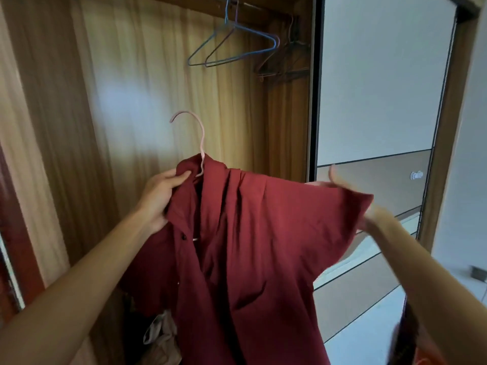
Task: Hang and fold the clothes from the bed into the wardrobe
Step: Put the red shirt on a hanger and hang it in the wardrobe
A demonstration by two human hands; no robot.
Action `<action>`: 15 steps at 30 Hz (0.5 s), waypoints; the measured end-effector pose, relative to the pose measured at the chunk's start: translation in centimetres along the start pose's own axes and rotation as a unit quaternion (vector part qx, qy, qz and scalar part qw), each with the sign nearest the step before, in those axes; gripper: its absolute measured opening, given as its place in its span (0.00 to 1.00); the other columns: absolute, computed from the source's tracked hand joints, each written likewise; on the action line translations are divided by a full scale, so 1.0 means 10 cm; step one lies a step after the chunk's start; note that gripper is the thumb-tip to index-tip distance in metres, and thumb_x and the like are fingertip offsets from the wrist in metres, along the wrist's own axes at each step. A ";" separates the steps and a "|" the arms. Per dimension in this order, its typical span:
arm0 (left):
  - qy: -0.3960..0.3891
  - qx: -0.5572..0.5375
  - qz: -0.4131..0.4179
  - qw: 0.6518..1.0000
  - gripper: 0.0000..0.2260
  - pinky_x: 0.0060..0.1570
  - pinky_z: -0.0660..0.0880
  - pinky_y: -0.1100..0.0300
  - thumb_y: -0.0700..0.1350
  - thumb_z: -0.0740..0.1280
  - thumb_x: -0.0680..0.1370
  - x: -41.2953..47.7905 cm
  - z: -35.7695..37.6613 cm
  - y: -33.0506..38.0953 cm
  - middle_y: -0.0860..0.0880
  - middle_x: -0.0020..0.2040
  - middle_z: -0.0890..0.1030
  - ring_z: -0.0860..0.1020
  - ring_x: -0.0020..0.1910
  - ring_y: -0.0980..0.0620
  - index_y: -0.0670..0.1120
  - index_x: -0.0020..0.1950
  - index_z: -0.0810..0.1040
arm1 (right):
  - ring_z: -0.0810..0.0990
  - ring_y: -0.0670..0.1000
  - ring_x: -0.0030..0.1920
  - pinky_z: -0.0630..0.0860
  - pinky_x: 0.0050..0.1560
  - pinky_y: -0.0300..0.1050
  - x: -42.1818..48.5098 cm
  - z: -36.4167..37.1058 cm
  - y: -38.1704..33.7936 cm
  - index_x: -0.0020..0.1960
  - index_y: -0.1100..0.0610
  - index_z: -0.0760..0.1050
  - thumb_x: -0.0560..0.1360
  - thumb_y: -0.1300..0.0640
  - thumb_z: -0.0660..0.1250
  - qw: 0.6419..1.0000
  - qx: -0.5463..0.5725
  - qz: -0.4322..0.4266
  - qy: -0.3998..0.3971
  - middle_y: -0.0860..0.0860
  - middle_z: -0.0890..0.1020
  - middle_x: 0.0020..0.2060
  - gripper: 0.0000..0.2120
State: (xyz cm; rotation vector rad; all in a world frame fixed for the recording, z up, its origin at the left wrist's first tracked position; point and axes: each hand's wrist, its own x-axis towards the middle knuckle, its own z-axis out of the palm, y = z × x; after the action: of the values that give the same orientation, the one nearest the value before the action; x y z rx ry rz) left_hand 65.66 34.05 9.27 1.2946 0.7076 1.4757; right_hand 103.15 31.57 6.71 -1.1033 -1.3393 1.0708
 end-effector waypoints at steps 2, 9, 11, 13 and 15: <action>0.005 0.019 0.008 1.000 0.12 0.47 0.81 0.58 0.39 0.66 0.80 0.05 -0.06 0.05 0.42 0.56 0.85 0.85 0.52 0.47 0.43 0.62 0.82 | 0.83 0.51 0.53 0.73 0.56 0.49 -0.15 0.05 -0.34 0.59 0.59 0.81 0.70 0.29 0.57 0.994 -0.051 -0.018 -0.091 0.55 0.85 0.53 0.37; 0.015 0.064 0.034 0.997 0.09 0.47 0.80 0.59 0.37 0.67 0.79 0.28 -0.01 0.22 0.44 0.49 0.87 0.85 0.47 0.49 0.44 0.55 0.85 | 0.85 0.46 0.50 0.77 0.53 0.39 0.00 0.58 -0.68 0.52 0.52 0.83 0.80 0.56 0.66 0.909 -0.366 -0.156 -0.126 0.47 0.86 0.48 0.07; 0.018 0.097 0.054 0.994 0.08 0.46 0.80 0.59 0.37 0.67 0.79 0.37 -0.02 0.28 0.46 0.47 0.87 0.85 0.45 0.50 0.47 0.51 0.85 | 0.85 0.47 0.51 0.77 0.54 0.40 0.13 0.71 -0.71 0.52 0.53 0.84 0.80 0.57 0.65 0.919 -0.337 -0.156 -0.133 0.48 0.86 0.48 0.08; 0.030 0.162 0.079 0.983 0.08 0.47 0.79 0.58 0.38 0.67 0.79 0.49 -0.04 0.35 0.49 0.44 0.87 0.84 0.43 0.53 0.49 0.49 0.84 | 0.84 0.50 0.53 0.77 0.58 0.43 0.30 0.84 -0.74 0.51 0.55 0.84 0.81 0.56 0.65 0.932 -0.301 -0.157 -0.128 0.50 0.86 0.49 0.09; 0.044 0.222 0.100 0.969 0.07 0.45 0.77 0.61 0.41 0.67 0.80 0.62 -0.05 0.44 0.52 0.42 0.86 0.83 0.42 0.54 0.51 0.48 0.83 | 0.84 0.56 0.54 0.78 0.60 0.48 0.49 0.99 -0.80 0.50 0.58 0.84 0.80 0.55 0.66 0.948 -0.254 -0.155 -0.117 0.55 0.86 0.49 0.10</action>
State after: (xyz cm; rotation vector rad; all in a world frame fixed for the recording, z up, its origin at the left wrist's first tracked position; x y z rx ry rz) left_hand 64.36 38.45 15.28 1.6850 1.0335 1.5997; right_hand 92.73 34.86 14.92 -1.0979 -1.9795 0.6487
